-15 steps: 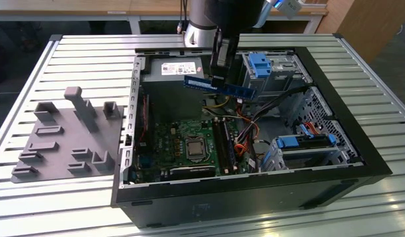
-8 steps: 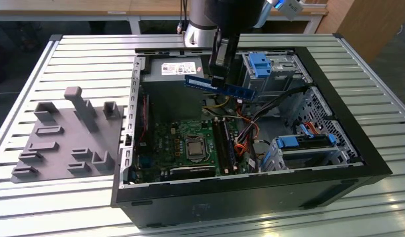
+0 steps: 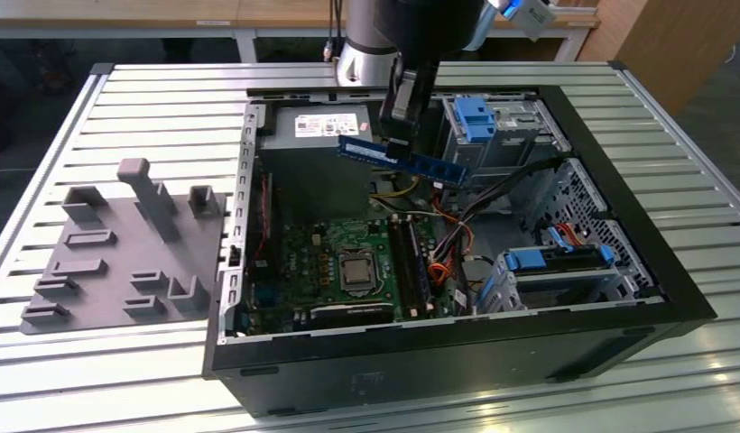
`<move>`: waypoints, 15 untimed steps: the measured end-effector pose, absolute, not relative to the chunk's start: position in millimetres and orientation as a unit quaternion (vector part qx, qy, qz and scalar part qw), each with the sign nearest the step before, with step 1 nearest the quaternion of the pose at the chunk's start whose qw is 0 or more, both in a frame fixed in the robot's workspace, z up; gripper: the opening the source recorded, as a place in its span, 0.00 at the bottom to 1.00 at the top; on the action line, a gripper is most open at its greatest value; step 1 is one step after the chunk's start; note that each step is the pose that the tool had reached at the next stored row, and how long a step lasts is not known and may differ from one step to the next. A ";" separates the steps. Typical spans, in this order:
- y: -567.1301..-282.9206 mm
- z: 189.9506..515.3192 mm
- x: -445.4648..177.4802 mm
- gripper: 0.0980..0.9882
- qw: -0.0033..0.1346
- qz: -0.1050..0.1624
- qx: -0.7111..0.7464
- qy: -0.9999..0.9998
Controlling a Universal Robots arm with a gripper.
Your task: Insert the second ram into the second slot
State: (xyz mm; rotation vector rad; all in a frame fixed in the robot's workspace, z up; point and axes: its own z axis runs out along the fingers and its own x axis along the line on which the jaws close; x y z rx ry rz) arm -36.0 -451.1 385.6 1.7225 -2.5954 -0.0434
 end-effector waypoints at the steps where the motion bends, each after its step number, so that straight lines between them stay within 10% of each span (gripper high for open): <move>1: -451.1 385.6 -35.9 0.02 0.013 -0.014 0.551 -0.834; 15: -451.1 385.4 -35.4 0.02 0.013 -0.014 0.519 -0.855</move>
